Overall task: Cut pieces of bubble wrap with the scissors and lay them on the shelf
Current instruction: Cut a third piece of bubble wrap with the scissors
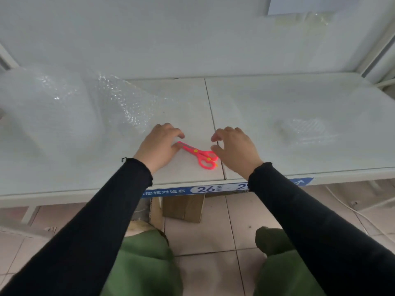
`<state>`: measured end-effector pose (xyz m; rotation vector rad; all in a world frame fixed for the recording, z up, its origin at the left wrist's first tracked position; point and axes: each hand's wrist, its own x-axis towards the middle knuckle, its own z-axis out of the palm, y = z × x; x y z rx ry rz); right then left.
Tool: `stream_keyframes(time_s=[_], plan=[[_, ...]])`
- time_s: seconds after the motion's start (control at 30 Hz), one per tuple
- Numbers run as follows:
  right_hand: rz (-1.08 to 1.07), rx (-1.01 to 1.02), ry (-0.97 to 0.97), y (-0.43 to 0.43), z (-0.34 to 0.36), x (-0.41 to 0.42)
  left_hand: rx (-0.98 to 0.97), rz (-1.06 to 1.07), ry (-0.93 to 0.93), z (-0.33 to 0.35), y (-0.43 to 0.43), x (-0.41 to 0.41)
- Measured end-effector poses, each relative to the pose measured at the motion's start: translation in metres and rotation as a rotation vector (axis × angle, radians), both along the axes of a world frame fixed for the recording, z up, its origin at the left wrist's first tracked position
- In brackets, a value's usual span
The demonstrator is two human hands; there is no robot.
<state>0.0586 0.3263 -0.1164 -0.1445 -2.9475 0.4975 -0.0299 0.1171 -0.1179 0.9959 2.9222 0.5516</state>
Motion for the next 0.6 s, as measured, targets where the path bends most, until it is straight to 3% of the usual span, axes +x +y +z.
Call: stream_keyframes(time_s=[0.3, 0.43, 0.5, 0.6], plan=[[0.055, 0.092, -0.047, -0.016, -0.015, 0.002, -0.156, -0.147, 0.052, -0.017, 0.022, 0.000], [0.119, 0.018, -0.051, -0.002, -0.011, 0.003, -0.231, -0.142, -0.054, -0.011, 0.026, 0.001], [0.146, -0.016, -0.003, 0.006, -0.006, 0.004, -0.106, -0.105, -0.218, -0.006, 0.029, 0.005], [0.179, -0.002, 0.077, 0.016, 0.000, 0.004, 0.256, -0.019, -0.583, 0.004, 0.032, 0.014]])
